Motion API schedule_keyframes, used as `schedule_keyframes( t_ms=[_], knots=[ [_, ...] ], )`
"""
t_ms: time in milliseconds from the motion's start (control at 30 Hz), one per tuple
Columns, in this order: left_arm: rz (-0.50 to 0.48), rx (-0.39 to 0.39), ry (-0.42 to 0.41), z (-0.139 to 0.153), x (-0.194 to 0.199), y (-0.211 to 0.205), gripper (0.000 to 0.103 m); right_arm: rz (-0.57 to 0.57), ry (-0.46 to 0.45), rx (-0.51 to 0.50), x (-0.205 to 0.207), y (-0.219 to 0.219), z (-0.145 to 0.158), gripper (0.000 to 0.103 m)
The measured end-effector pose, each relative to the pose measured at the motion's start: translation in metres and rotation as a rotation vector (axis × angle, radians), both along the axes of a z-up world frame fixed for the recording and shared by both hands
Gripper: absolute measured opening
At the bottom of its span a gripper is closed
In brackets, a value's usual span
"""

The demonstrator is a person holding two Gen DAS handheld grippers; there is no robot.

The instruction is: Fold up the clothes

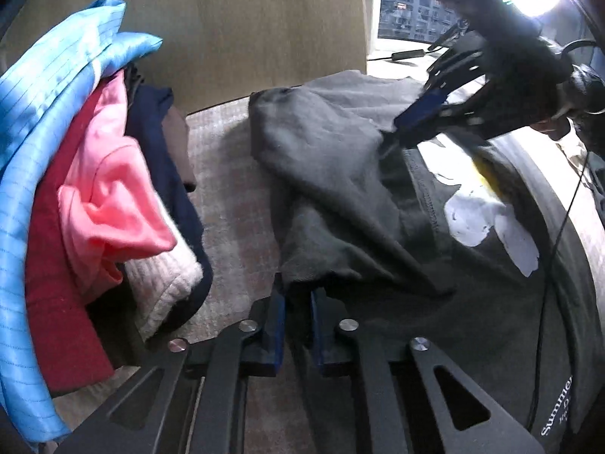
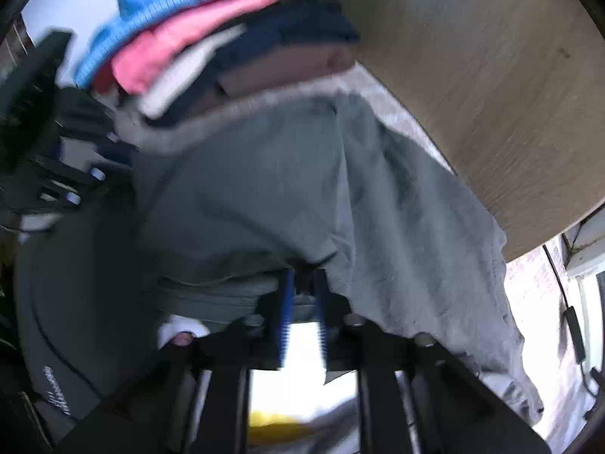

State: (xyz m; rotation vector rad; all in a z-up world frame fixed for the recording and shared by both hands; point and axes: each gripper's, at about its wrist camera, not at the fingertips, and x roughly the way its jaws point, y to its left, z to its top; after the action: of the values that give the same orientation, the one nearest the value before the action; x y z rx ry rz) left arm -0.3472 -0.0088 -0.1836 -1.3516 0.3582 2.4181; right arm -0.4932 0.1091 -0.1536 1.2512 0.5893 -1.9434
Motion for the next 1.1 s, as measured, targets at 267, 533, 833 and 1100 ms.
schedule_keyframes(
  t_ms=[267,533,833,1100],
  knots=[
    [-0.013,0.002,-0.015,-0.004,-0.003,-0.004,0.005,0.022,0.033,0.094,0.004,-0.002,-0.005,0.033],
    [-0.012,-0.005,-0.021,-0.006,-0.008,-0.007,0.004,-0.012,0.067,0.07,0.001,0.002,0.006,0.004],
    [-0.014,0.025,-0.025,-0.006,-0.005,-0.016,0.004,-0.136,0.008,0.121,0.001,0.048,0.016,0.018],
    [-0.078,-0.002,0.039,0.016,0.008,-0.011,0.007,-0.202,0.052,-0.014,-0.01,0.05,0.044,0.037]
  ],
)
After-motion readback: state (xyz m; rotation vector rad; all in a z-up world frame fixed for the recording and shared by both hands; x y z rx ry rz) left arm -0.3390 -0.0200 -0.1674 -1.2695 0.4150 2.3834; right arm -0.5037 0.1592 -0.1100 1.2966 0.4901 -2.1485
